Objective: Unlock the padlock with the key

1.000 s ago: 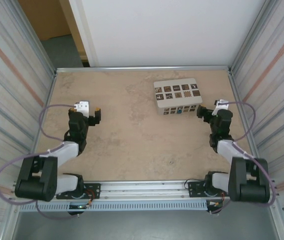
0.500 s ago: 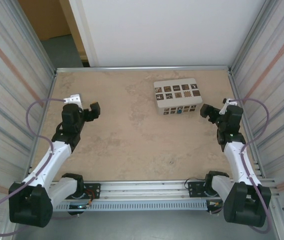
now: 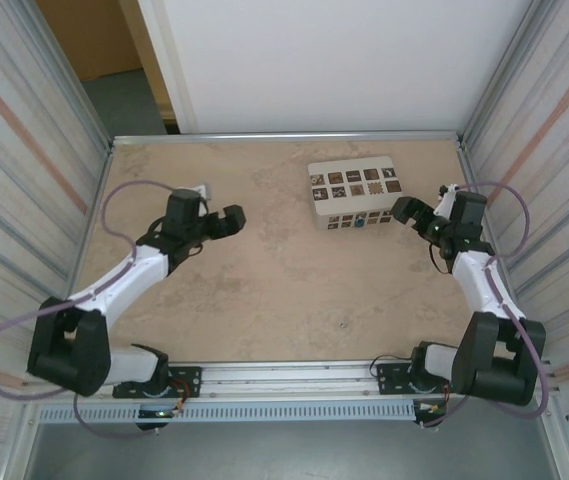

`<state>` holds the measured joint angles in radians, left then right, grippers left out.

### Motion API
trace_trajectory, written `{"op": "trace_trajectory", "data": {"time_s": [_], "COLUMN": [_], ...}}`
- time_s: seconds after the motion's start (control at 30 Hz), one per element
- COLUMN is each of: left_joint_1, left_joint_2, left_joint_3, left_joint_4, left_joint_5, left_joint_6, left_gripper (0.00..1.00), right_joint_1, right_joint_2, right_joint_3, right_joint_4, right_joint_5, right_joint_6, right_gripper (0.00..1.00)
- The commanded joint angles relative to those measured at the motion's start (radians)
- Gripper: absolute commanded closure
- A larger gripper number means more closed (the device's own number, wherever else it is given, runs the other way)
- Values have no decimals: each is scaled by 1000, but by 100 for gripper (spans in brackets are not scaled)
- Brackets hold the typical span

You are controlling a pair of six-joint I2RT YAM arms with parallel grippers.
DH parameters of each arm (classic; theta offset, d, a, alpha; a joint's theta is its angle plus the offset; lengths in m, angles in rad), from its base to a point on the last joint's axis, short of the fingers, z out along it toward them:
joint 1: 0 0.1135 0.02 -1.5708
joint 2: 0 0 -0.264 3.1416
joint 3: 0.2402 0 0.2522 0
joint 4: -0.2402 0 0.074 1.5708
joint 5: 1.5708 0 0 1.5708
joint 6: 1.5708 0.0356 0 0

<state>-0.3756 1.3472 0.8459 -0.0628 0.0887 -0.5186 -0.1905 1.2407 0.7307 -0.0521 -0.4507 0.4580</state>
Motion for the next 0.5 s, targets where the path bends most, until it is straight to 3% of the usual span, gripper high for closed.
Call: {"op": "trace_trajectory", "data": {"time_s": [0.0,0.47], "left_joint_1": [-52,-143], "left_joint_2": [87,463], "left_joint_3": [93,396], "left_joint_4": [12,133], "left_joint_5": [48,179], "left_joint_6": [-24,-110], "left_gripper": [1,1], "right_joint_1": [-7,-10], "right_joint_2": [59,404], "right_joint_3": [49,257], "right_joint_4": [75,132], "right_joint_5": [-48,-119], "right_joint_6": [44,38], "right_gripper": [1,1]}}
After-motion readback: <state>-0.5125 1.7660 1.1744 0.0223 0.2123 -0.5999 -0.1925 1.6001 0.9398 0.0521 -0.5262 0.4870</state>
